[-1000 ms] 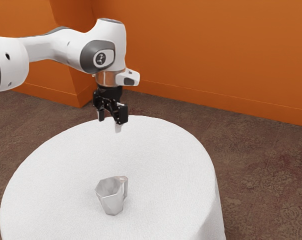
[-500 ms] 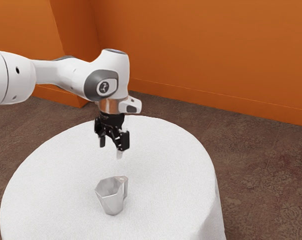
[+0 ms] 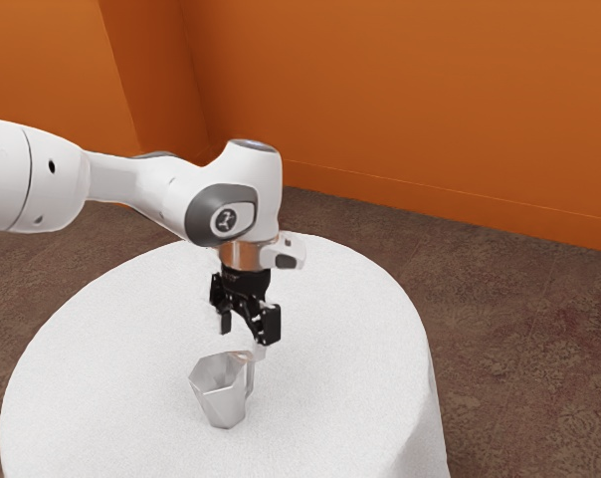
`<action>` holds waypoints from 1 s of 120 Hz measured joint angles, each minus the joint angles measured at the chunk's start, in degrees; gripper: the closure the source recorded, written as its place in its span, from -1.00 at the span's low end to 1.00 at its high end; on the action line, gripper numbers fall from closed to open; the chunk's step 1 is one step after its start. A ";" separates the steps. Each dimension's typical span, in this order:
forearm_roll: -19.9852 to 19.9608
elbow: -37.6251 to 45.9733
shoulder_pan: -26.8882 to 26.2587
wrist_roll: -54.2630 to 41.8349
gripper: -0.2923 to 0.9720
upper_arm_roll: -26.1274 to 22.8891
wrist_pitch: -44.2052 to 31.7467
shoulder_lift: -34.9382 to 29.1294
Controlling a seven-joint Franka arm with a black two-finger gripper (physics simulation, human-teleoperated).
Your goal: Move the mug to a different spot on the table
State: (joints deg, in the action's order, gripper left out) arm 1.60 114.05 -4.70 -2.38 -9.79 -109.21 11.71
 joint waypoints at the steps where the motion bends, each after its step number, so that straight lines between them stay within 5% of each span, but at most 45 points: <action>1: 0.00 0.06 0.00 0.08 -0.54 -0.02 -0.16 0.06; 87: 0.62 1.98 0.11 4.86 -0.54 -0.14 -4.24 4.16; 120: 1.10 2.16 0.05 4.78 -0.30 -0.14 -4.11 4.14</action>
State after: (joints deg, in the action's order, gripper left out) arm 2.70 116.21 -4.65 2.40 -9.93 -113.32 15.86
